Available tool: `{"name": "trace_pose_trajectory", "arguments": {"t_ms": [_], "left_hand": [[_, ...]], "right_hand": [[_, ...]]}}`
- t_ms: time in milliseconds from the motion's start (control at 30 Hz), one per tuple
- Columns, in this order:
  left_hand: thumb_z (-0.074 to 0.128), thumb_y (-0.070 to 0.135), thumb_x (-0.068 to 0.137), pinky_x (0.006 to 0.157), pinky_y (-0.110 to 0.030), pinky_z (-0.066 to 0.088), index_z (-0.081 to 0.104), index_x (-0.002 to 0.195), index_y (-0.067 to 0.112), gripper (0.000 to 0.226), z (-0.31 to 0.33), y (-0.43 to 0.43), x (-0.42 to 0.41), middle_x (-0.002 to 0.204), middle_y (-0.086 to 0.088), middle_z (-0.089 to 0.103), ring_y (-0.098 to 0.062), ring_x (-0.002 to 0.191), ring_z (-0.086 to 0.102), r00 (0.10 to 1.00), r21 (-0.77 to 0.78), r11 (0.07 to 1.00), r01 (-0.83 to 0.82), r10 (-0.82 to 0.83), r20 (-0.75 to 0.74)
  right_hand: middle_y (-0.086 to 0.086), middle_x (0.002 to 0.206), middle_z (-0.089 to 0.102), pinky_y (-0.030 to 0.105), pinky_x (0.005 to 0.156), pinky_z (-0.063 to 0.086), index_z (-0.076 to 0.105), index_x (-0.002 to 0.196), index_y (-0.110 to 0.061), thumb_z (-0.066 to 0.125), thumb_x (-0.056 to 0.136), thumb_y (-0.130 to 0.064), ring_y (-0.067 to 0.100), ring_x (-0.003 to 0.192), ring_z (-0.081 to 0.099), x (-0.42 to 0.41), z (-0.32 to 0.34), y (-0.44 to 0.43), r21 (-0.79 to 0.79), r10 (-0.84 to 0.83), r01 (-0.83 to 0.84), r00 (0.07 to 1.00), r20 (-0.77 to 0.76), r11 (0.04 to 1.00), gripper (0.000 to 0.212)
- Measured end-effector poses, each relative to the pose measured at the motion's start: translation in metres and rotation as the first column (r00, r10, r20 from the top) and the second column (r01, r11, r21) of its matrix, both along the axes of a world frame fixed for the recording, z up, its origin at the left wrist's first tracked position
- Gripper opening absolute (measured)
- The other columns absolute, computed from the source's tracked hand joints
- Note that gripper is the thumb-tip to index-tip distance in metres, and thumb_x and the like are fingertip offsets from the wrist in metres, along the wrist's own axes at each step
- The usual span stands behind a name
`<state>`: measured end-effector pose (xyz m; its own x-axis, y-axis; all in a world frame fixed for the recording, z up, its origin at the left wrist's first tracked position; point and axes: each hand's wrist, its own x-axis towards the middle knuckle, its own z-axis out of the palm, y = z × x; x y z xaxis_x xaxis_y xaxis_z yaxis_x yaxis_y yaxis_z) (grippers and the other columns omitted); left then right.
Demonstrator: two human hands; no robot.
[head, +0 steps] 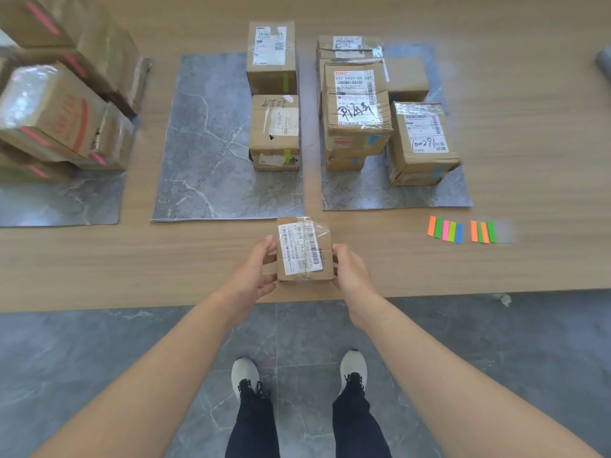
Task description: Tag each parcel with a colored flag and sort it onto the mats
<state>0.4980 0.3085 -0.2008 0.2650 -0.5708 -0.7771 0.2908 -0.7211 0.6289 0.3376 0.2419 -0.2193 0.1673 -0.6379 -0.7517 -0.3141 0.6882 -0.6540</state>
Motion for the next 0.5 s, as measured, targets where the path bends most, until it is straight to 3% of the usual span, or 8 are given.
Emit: {"name": "trace_pose_trajectory", "arguments": {"t_ms": [133,267,400,500], "left_hand": [[0.036,0.058,0.101,0.115,-0.046,0.039,0.053,0.138,0.029,0.050,0.000,-0.006,-0.002,0.142,0.001,0.052,-0.031,0.128,0.053,0.999,0.026,1.000,0.001,-0.002,0.049],[0.036,0.052,0.103,0.119,-0.046,0.033,0.047,0.141,0.025,0.048,0.012,-0.028,-0.002,0.149,-0.001,0.047,-0.028,0.139,0.043,0.981,-0.011,0.998,-0.064,0.065,0.181],[0.039,0.051,0.099,0.119,-0.047,0.031,0.054,0.133,0.026,0.045,0.027,-0.062,0.001,0.139,0.005,0.055,-0.021,0.133,0.047,0.948,-0.112,0.989,-0.096,0.125,0.294],[0.041,0.045,0.102,0.115,-0.042,0.037,0.056,0.132,0.020,0.042,0.037,-0.092,-0.011,0.132,0.002,0.059,-0.021,0.127,0.052,0.957,-0.144,0.986,-0.078,0.115,0.266]], "right_hand": [[-0.002,0.111,0.073,0.045,0.110,0.044,0.071,0.111,-0.021,0.040,0.089,-0.046,0.021,0.116,0.062,-0.004,-0.001,-0.003,-0.004,0.010,-0.010,1.000,0.021,1.000,0.046],[0.018,0.133,0.055,0.046,0.110,0.040,0.055,0.123,0.002,0.044,0.101,-0.033,0.033,0.126,0.051,-0.018,-0.003,-0.018,-0.038,-0.119,0.119,0.993,0.003,0.992,0.042],[0.025,0.136,0.052,0.055,0.112,0.040,0.053,0.124,0.004,0.044,0.103,-0.032,0.040,0.128,0.049,-0.037,0.000,-0.043,-0.112,-0.199,0.201,0.980,0.026,0.973,0.043],[0.013,0.118,0.064,0.044,0.104,0.050,0.063,0.119,-0.008,0.044,0.104,-0.031,0.027,0.116,0.060,-0.059,0.003,-0.062,-0.163,-0.204,0.205,0.979,0.021,0.965,0.034]]}}
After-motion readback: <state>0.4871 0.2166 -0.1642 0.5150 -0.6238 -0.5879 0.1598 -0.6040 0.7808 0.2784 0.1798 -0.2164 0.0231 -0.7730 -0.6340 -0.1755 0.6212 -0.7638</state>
